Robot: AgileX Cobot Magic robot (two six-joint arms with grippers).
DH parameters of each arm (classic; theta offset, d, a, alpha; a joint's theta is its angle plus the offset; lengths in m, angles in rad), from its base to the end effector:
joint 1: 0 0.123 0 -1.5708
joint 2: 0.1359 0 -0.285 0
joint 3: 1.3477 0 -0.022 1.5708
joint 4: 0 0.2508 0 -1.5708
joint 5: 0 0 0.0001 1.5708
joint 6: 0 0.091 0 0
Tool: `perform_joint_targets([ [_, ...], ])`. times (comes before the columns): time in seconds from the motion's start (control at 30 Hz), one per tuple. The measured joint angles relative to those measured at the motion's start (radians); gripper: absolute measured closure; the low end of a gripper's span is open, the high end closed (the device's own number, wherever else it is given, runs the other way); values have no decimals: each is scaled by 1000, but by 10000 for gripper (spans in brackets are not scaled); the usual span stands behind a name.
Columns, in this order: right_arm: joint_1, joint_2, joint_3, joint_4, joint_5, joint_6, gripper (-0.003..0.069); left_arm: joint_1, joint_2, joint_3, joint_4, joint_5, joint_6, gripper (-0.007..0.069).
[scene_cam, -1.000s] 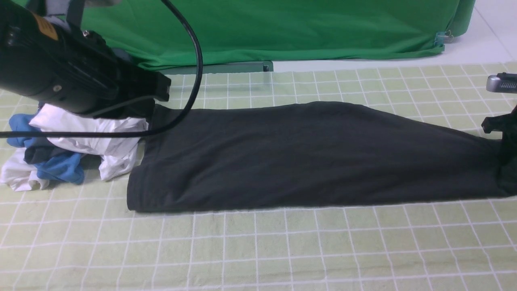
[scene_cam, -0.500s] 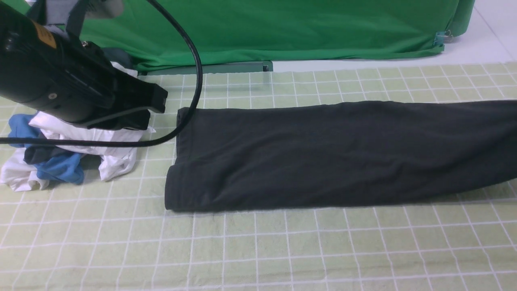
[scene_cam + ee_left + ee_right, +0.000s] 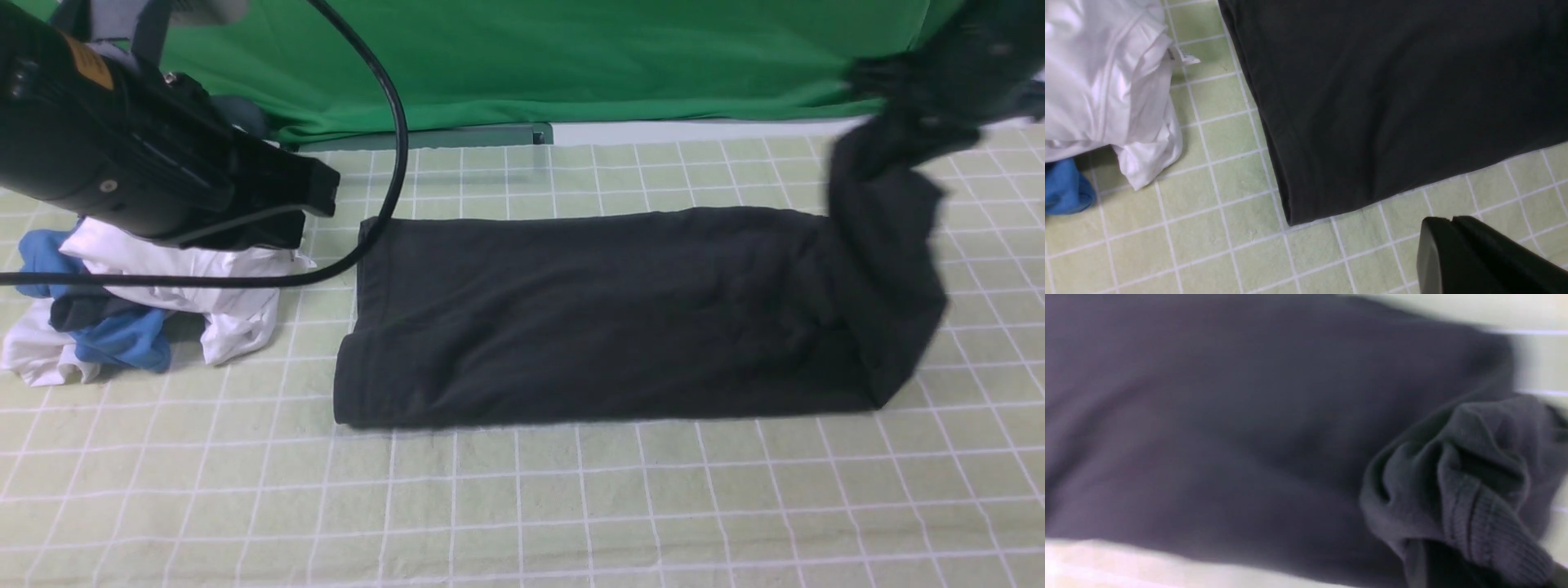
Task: Fold a long-sleeved shirt over a green coffee tablecloth.
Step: 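Fold the right end of the dark garment over onto its left end with the right gripper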
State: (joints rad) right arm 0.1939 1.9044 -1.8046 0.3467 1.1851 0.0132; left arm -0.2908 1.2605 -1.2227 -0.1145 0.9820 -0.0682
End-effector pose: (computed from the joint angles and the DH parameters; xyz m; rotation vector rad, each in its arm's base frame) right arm 0.3999 0.1077 0.3162 -0.1521 2.7564 0.5332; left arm 0.2409 -0.0811 0.3654 0.2395 2.5074 -0.2927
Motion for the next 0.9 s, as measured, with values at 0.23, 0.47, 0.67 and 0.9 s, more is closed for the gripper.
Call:
perform_joint_targets([
  [0.23, 215, 32, -19, 150, -118, 32, 592, 0, 0, 0, -18, -18, 0, 613],
  [0.47, 346, 165, -112, 308, -192, 32, 592, 0, 0, 0, -18, -19, 0, 613],
  [0.67, 425, 281, -215, 347, -226, 32, 592, 0, 0, 0, -18, -19, 0, 613],
  [0.9, 473, 385, -252, 392, -320, 34, 575, 0, 0, 0, -17, -15, 0, 613],
])
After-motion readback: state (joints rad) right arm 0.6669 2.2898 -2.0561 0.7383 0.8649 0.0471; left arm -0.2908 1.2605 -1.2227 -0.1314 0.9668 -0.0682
